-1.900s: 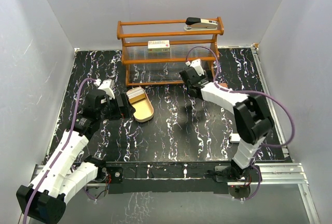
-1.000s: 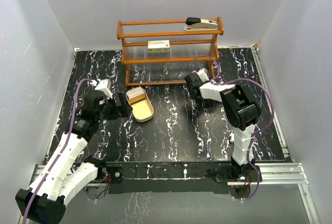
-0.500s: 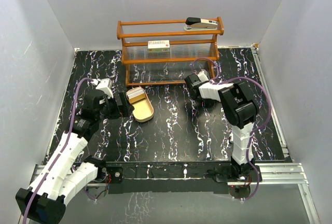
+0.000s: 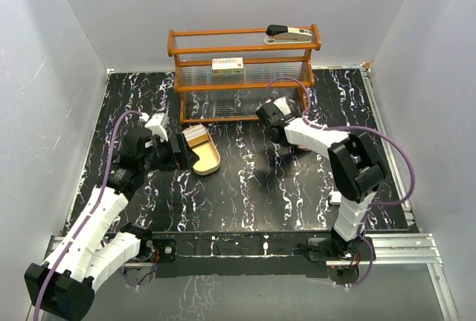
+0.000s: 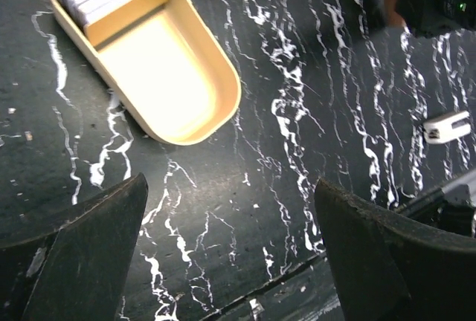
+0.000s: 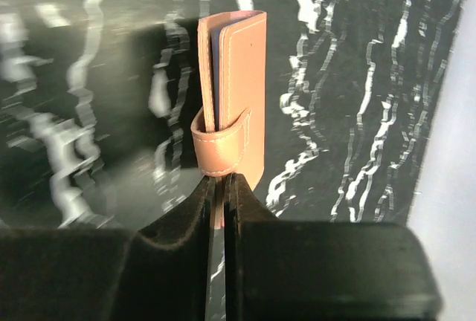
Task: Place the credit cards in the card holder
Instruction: Pick up the card holder from the center of the board, then open the card holder at the center of the board.
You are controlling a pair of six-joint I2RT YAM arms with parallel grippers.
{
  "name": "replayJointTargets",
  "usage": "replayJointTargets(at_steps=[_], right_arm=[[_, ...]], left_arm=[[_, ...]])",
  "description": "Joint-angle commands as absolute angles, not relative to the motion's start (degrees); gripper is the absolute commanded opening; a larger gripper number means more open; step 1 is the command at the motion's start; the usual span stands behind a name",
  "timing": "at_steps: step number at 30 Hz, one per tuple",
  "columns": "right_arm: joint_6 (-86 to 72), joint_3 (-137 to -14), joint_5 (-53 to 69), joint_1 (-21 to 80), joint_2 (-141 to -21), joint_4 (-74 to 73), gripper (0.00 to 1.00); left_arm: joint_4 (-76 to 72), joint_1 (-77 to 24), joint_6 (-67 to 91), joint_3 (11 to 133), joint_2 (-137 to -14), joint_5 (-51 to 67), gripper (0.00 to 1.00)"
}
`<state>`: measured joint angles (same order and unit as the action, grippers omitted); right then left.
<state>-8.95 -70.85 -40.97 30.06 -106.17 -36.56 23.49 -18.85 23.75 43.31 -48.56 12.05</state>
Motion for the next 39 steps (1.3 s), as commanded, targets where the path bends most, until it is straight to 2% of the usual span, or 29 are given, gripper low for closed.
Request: replayJointTargets(at_steps=[1,8,17,26,31,39], right_arm=[[-14.8,-72.0,-34.1,35.6,-97.9,-39.0,0.0],[-20.6,-67.1,-18.6,41.6,-85.8,-36.3,0.0],[-30.7,-55.6,6.8,44.7,-67.0,-19.4,0.0],[-43.5,-45.6,19.1,44.7,-51.8,-0.4,0.0],[-50.8,-41.3,25.2,44.7,-49.2,10.9,0.0],[-56.3,-38.8,29.9,44.7,-52.1,21.1,0.0]], left_arm=[[22.0,-18.6,23.7,41.7,-47.1,20.1,0.92],[18.9,-18.5,32.6,41.5,-46.8,29.6,0.89],[7.0,-18.5,50.0,38.3,-45.6,39.9,0.88],[-11.7,-18.5,68.1,32.0,-43.1,44.8,0.96],[-16.3,-18.6,71.3,30.9,-42.2,43.9,0.99],[-35.7,-18.5,83.0,25.1,-42.1,44.5,0.99]])
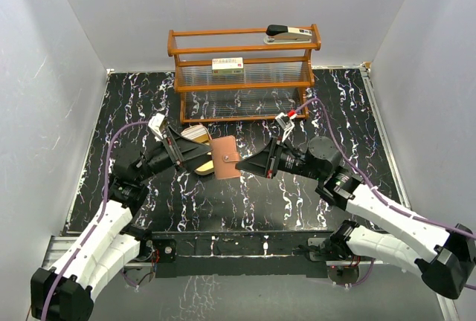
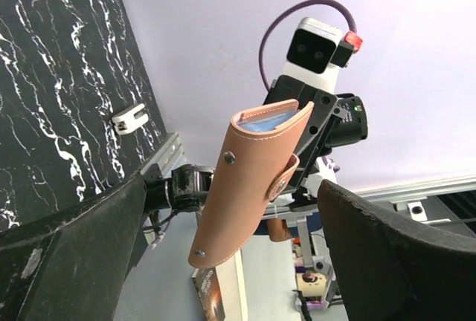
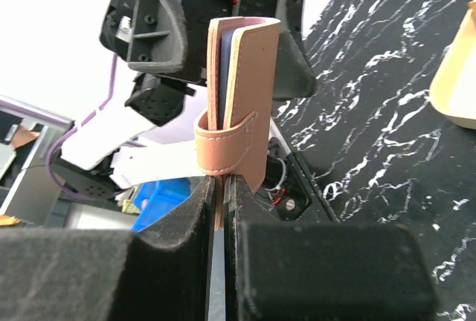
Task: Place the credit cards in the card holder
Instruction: Open the card holder at the center of the board.
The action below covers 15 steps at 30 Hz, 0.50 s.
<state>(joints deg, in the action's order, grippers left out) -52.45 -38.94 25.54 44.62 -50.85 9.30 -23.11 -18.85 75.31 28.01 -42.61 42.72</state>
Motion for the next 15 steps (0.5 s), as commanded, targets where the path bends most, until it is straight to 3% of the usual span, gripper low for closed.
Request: replayJointTargets(at_steps=[1,5,12,15], right_arm=[[-56.5,-38.8,30.5,44.7,-52.9,22.0,0.0],[-58.1,-38.9,31.8,44.7,-55.1,24.7,0.0],[-55.9,-39.6,27.4,44.7,-55.0,17.0,0.0],[-53.4,-41.3,23.7,44.7,-54.8,8.6,0.05]], left_arm=[[-37.2,-18.5,83.7,24.5,-42.5,44.4,0.98],[-42.1,-18.5,85.6,24.1,-44.8,45.4,0.88],[-45.6,-18.6,87.2,24.4,-45.3,45.6,0.33],[-42.1,-18.6,84.2,24.5,-45.0,46.3,0.18]])
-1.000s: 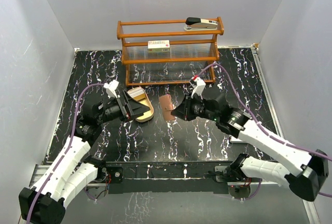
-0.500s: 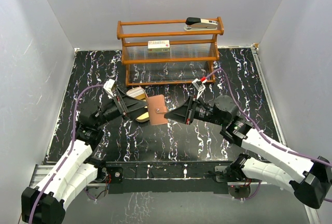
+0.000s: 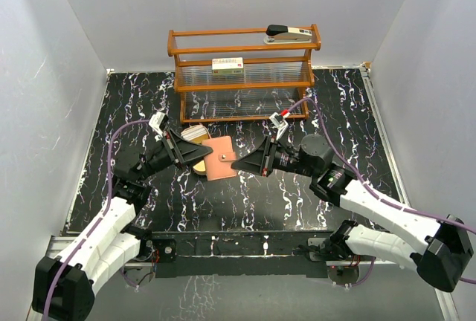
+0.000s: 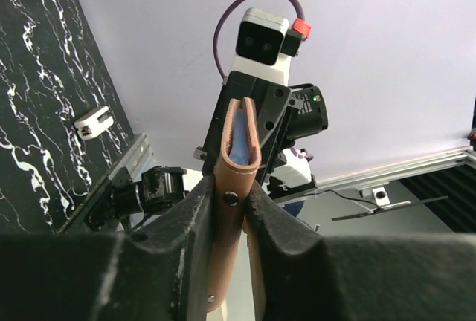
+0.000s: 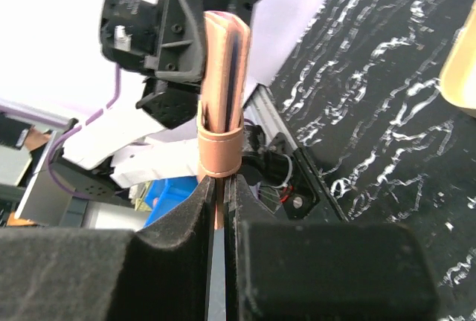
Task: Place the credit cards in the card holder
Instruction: Open the card holder at the center of the board.
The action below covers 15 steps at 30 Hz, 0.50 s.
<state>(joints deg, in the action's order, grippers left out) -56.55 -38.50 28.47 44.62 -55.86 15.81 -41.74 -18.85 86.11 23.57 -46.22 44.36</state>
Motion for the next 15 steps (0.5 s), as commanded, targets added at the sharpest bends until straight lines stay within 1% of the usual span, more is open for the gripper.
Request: replayJointTargets(at_steps=[1,3,5,9,15], right_arm=[[-52.9,-42.0,22.5,44.7,-54.8,6.0,0.09],[-51.9,-43.0,20.2,44.7,-54.4,0.9,0.18],[-51.4,-43.7,17.5,44.7,-53.8,-3.7,0.25],[-51.1,-45.1,14.7,44.8,-54.7,-9.2,0.35],[-47.2,-53.3,10.4,47.4,-62.3,-18.1,0.41]], left_arm=[[-40.5,-18.6,83.0,24.5,-44.9,46.5,0.14],[-37.1,-18.6,80.3,24.5,-44.4,46.6,0.05],[-30.5,-18.6,76.1,24.9,-43.6,46.1,0.01],[-14.0,-18.6,65.8,26.4,-42.1,41.4,0.0],[0.3,-18.6,56.1,28.5,-44.0,37.3,0.0]])
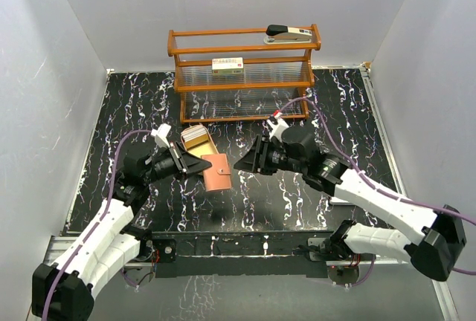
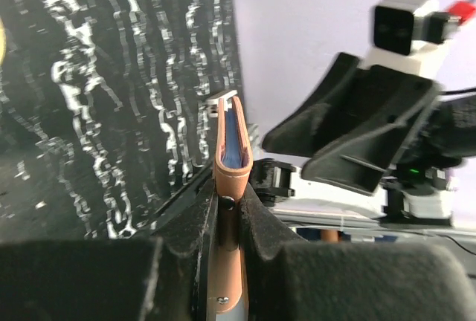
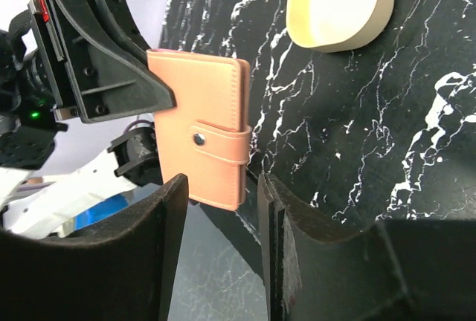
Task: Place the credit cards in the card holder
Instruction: Open the card holder at the center of the board.
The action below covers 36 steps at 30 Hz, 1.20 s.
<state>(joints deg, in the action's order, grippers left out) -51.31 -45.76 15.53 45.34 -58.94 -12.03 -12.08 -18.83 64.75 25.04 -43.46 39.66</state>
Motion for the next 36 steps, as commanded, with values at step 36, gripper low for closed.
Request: replayJointTargets(at_steps=[36], right_arm=[[-45.4,-60.6,-9.0,59.4,-78.2,-25.5,0.28]], left_arm=[[-3.4,-18.6,61.1,26.5,-44.5,45.4,0.0]])
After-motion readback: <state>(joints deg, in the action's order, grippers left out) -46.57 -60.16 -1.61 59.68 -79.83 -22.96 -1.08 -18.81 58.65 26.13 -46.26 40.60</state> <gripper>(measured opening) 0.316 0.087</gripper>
